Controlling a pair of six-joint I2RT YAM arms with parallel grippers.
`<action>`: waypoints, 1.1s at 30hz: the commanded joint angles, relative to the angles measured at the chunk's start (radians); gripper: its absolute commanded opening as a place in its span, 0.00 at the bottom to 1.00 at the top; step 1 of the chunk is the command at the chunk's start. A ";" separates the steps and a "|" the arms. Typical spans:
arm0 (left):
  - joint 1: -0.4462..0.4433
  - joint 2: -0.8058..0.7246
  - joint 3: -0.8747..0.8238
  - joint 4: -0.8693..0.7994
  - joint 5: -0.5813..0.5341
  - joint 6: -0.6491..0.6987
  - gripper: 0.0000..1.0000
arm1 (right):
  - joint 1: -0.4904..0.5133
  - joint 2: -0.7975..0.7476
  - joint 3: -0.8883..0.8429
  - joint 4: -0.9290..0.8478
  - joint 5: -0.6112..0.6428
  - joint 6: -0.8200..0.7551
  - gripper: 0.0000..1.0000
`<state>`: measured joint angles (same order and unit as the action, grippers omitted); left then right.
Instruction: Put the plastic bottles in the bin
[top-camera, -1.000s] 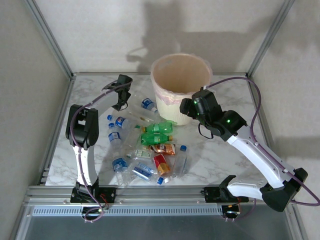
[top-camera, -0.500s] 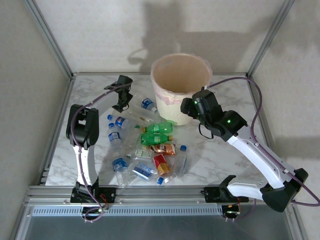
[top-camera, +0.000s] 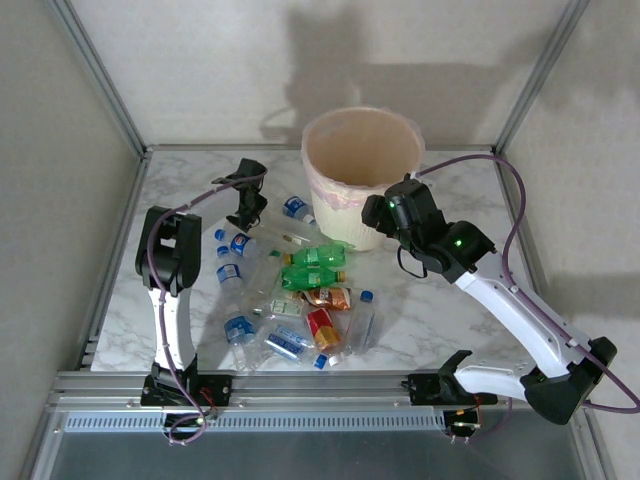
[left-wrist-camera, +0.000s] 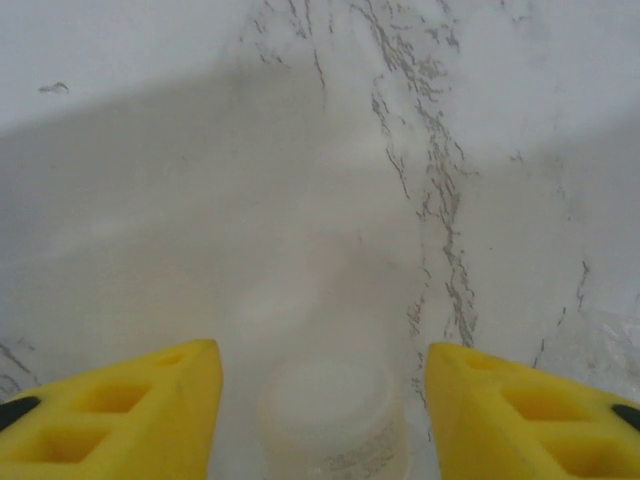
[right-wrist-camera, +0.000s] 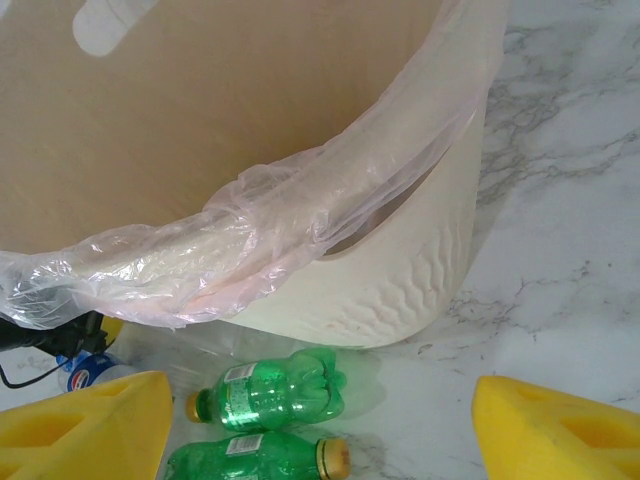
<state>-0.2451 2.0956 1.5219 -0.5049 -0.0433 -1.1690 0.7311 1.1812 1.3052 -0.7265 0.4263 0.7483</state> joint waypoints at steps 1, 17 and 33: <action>-0.006 0.018 0.006 -0.020 0.003 -0.034 0.47 | 0.004 -0.020 -0.002 -0.009 0.022 0.012 0.79; 0.019 -0.119 0.002 -0.016 -0.017 0.000 0.25 | 0.004 -0.031 0.013 -0.003 0.034 0.007 0.78; 0.120 -0.535 -0.062 -0.008 -0.066 0.072 0.12 | 0.002 -0.090 -0.004 -0.023 0.083 0.032 0.78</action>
<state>-0.1543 1.6463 1.4738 -0.4950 -0.0673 -1.1130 0.7311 1.1213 1.3052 -0.7280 0.4583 0.7570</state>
